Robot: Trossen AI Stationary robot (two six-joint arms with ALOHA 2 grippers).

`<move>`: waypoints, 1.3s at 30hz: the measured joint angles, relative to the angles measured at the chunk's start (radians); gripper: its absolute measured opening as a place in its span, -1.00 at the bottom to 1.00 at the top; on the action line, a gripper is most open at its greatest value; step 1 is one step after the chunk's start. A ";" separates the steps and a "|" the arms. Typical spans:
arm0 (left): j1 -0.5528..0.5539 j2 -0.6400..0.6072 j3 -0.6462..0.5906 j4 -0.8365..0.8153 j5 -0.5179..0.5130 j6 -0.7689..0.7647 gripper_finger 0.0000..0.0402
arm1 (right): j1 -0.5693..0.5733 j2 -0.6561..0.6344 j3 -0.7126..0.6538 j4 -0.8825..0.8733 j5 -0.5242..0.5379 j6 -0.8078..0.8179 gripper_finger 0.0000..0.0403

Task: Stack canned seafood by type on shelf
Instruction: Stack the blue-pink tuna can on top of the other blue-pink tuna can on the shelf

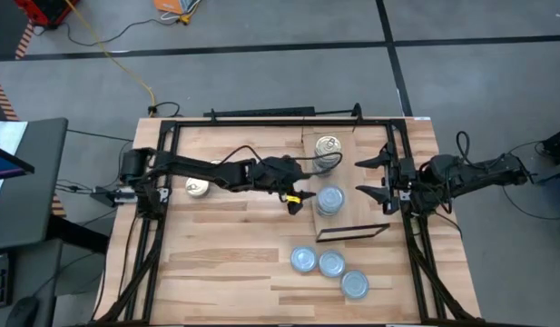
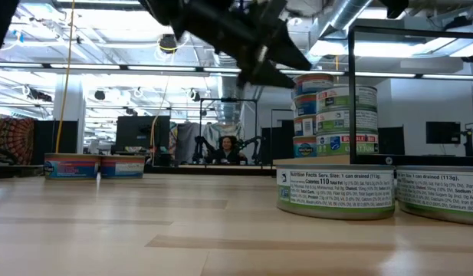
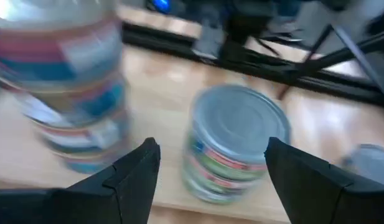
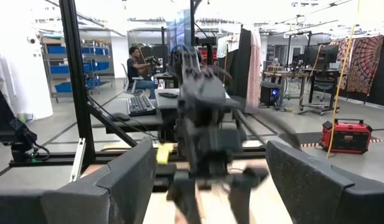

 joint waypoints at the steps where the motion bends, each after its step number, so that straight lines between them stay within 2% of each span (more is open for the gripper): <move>1: -0.010 -0.020 0.000 -0.032 -0.044 0.036 0.37 | -0.002 0.000 0.000 -0.002 0.000 -0.003 0.62; 5: -0.070 -0.097 -0.001 -0.202 -0.180 0.150 0.34 | -0.001 0.000 0.000 -0.001 0.000 -0.012 0.62; 9: -0.137 -0.154 0.000 -0.481 -0.308 0.151 0.32 | -0.002 0.002 0.000 0.000 0.000 -0.017 0.62; 12: -0.170 -0.157 -0.002 -0.773 -0.417 0.054 0.30 | -0.007 0.015 0.000 0.006 0.000 -0.017 0.62; 16: -0.185 -0.149 -0.002 -1.179 -0.540 -0.181 0.30 | -0.025 0.039 0.000 0.033 0.000 -0.016 0.62; 18: -0.185 -0.136 -0.005 -1.331 -0.570 -0.269 0.30 | -0.036 0.054 0.000 0.049 0.000 -0.016 0.62; 20: -0.191 -0.136 -0.031 -1.414 -0.610 -0.298 0.30 | -0.045 0.069 0.000 0.063 0.000 -0.016 0.62; 24: -0.205 -0.148 -0.151 -1.417 -0.679 -0.209 0.30 | -0.056 0.091 0.000 0.087 0.000 -0.017 0.62; 31: -0.160 -0.186 -0.400 -1.109 -0.660 -0.064 0.30 | -0.060 0.091 0.000 0.086 0.000 -0.023 0.62; 36: -0.103 -0.259 -0.491 -0.997 -0.700 -0.037 0.29 | -0.060 0.091 0.000 0.086 0.000 -0.023 0.62; 39: -0.063 -0.309 -0.536 -0.925 -0.691 0.004 0.22 | -0.060 0.091 0.000 0.088 0.000 -0.023 0.62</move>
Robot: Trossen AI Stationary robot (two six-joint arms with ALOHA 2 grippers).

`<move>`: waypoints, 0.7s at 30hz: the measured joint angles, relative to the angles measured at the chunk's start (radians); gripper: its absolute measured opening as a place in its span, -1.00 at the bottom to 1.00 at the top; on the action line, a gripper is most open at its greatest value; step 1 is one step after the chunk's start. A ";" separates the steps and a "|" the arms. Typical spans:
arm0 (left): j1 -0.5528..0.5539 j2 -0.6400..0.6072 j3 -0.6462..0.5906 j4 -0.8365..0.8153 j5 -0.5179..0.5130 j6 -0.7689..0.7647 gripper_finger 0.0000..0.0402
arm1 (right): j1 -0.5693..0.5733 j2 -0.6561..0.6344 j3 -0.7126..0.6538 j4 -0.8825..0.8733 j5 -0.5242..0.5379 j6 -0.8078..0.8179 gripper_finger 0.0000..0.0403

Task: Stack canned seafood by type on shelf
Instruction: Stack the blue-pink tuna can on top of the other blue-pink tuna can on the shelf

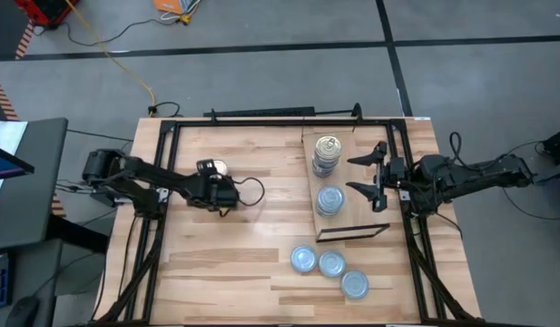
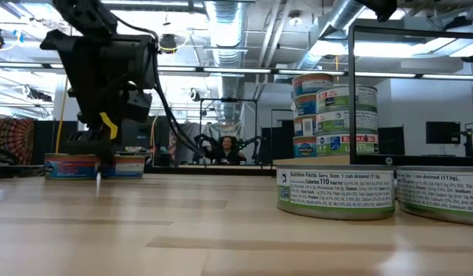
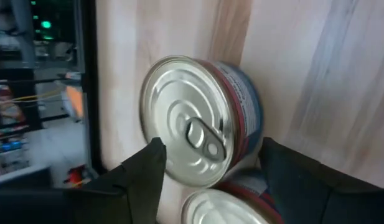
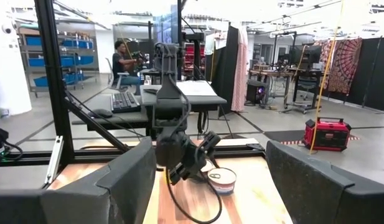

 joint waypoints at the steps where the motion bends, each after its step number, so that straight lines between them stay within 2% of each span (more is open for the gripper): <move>1: 0.014 -0.018 -0.017 0.034 0.013 0.017 0.17 | 0.000 0.000 0.000 0.002 0.000 0.000 0.62; 7: 0.084 -0.076 -0.113 0.227 0.089 0.204 -0.15 | 0.000 0.000 0.000 0.003 0.000 0.000 0.62; 11: 0.089 -0.075 -0.145 0.276 0.083 0.320 -0.39 | 0.000 0.000 0.000 0.003 0.000 -0.001 0.62; 18: 0.028 -0.077 -0.132 0.251 0.072 0.257 -0.89 | 0.000 0.000 0.000 0.003 0.000 -0.003 0.62; 21: 0.011 -0.077 -0.118 0.236 0.092 0.203 -0.97 | 0.000 0.000 0.000 0.003 0.000 -0.003 0.62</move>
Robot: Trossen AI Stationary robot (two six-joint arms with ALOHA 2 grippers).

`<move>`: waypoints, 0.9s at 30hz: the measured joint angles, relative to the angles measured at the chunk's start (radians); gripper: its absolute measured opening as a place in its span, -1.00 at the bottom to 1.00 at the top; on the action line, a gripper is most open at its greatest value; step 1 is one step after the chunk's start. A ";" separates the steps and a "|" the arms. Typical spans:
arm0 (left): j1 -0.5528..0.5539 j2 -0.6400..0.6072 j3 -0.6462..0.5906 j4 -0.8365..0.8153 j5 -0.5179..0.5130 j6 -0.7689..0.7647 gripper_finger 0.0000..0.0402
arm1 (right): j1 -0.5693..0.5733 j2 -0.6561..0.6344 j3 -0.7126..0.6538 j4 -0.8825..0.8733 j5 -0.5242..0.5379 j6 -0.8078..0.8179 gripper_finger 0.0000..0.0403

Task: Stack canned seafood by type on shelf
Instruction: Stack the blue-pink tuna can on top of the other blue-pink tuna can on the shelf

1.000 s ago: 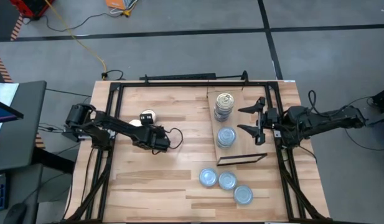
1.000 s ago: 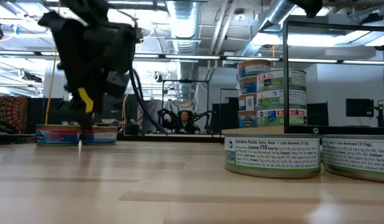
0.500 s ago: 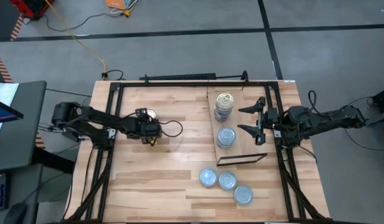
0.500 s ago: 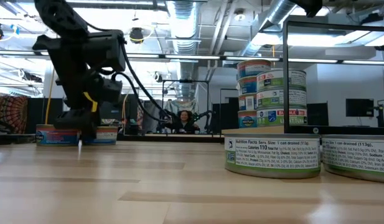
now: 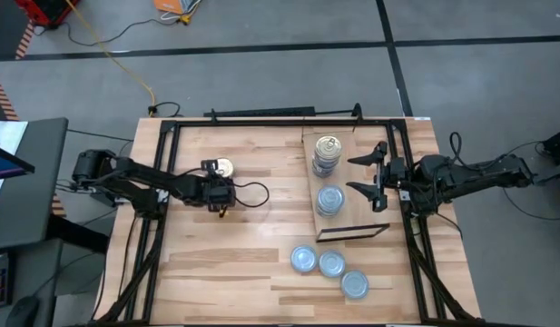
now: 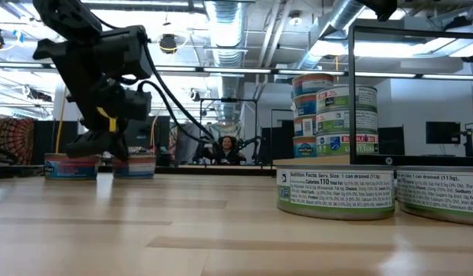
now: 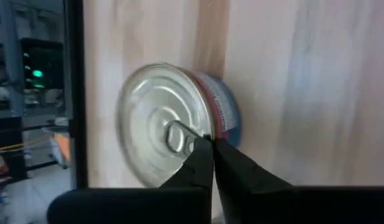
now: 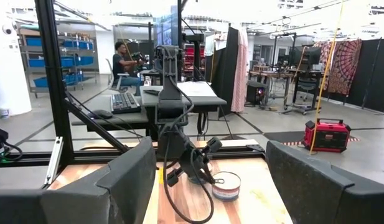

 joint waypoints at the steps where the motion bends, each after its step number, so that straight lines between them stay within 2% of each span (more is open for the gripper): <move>1: -0.006 0.000 0.005 -0.013 0.012 -0.019 -0.97 | 0.000 0.000 0.000 0.000 0.000 0.000 0.62; 3: -0.016 0.000 0.011 -0.024 0.043 -0.045 -0.98 | 0.000 0.000 0.000 0.000 0.000 0.000 0.62; 6: -0.023 0.010 0.005 -0.038 0.149 -0.077 -1.00 | 0.000 0.000 0.000 0.000 0.000 0.002 0.62; 10: -0.025 0.004 0.028 -0.041 0.168 -0.164 -1.00 | 0.000 0.000 0.000 0.000 0.000 0.003 0.62; 12: -0.029 0.006 0.066 -0.075 0.206 -0.205 -1.00 | 0.000 0.000 0.000 0.000 0.000 0.003 0.62; 18: -0.054 0.004 0.250 -0.188 0.458 -0.283 -1.00 | 0.000 0.000 0.000 0.000 0.000 0.003 0.62; 20: -0.066 0.004 0.308 -0.213 0.493 -0.297 -1.00 | 0.000 0.000 0.000 0.000 0.000 0.003 0.62; 23: -0.080 0.003 0.371 -0.227 0.460 -0.307 -1.00 | 0.000 0.000 0.000 0.000 0.000 0.003 0.62; 27: -0.074 0.003 0.407 -0.198 0.283 -0.343 -0.96 | 0.000 0.001 0.000 0.000 0.000 0.003 0.62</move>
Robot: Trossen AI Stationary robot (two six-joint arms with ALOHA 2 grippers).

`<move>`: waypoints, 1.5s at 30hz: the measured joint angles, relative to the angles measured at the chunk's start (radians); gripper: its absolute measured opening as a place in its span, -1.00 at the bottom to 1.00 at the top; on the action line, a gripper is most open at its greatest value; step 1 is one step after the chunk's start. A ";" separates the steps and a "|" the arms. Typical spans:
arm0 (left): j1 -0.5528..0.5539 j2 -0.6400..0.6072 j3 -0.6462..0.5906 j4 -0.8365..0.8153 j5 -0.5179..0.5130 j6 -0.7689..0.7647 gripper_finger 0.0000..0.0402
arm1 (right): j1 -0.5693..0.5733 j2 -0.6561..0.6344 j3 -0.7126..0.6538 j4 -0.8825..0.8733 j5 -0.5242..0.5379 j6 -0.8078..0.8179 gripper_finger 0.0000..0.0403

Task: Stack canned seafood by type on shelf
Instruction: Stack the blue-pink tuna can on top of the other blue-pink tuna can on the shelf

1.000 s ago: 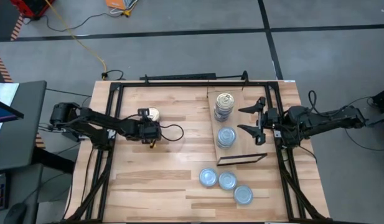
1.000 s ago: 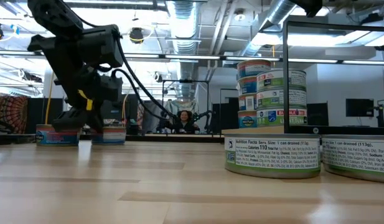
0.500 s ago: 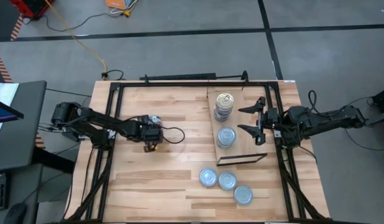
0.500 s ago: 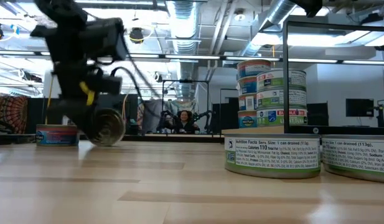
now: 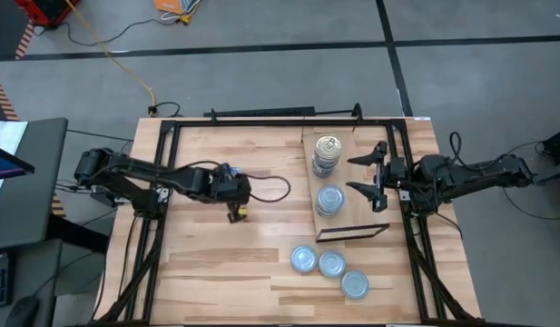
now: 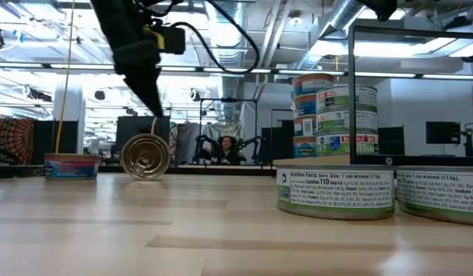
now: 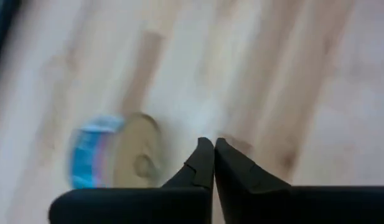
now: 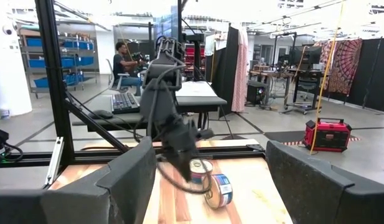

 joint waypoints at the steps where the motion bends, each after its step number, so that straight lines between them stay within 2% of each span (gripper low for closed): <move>1: 0.010 0.000 0.002 0.011 -0.018 0.020 -0.92 | 0.000 0.000 0.000 0.000 0.000 0.000 0.62; 4: 0.059 0.000 0.002 0.040 -0.009 0.067 -0.69 | 0.000 0.000 0.000 0.000 0.000 -0.001 0.62; 10: 0.184 0.001 0.002 0.049 0.033 0.137 -0.03 | 0.000 0.000 0.000 0.000 0.000 -0.008 0.62; 13: 0.249 0.001 0.001 0.049 0.092 0.151 0.25 | 0.000 0.000 0.000 -0.003 0.000 -0.008 0.62; 17: 0.324 0.013 -0.012 0.018 0.179 0.186 0.45 | 0.000 0.000 0.000 -0.005 0.000 -0.011 0.62; 22: 0.367 0.063 -0.027 -0.032 0.201 0.232 0.46 | 0.000 0.000 0.000 -0.008 0.000 -0.011 0.62; 27: 0.367 0.121 -0.036 -0.046 0.236 0.266 0.37 | 0.000 0.000 0.000 -0.009 0.000 -0.011 0.62; 36: 0.368 0.182 -0.035 -0.140 0.309 0.309 -0.16 | 0.000 0.000 0.000 -0.008 0.000 -0.011 0.62; 40: 0.363 0.171 -0.021 -0.143 0.312 0.287 -0.16 | 0.000 0.000 0.000 -0.008 0.000 -0.011 0.62; 45: 0.363 0.131 0.060 -0.098 0.324 0.220 -0.16 | 0.000 0.000 0.000 -0.007 0.000 -0.010 0.62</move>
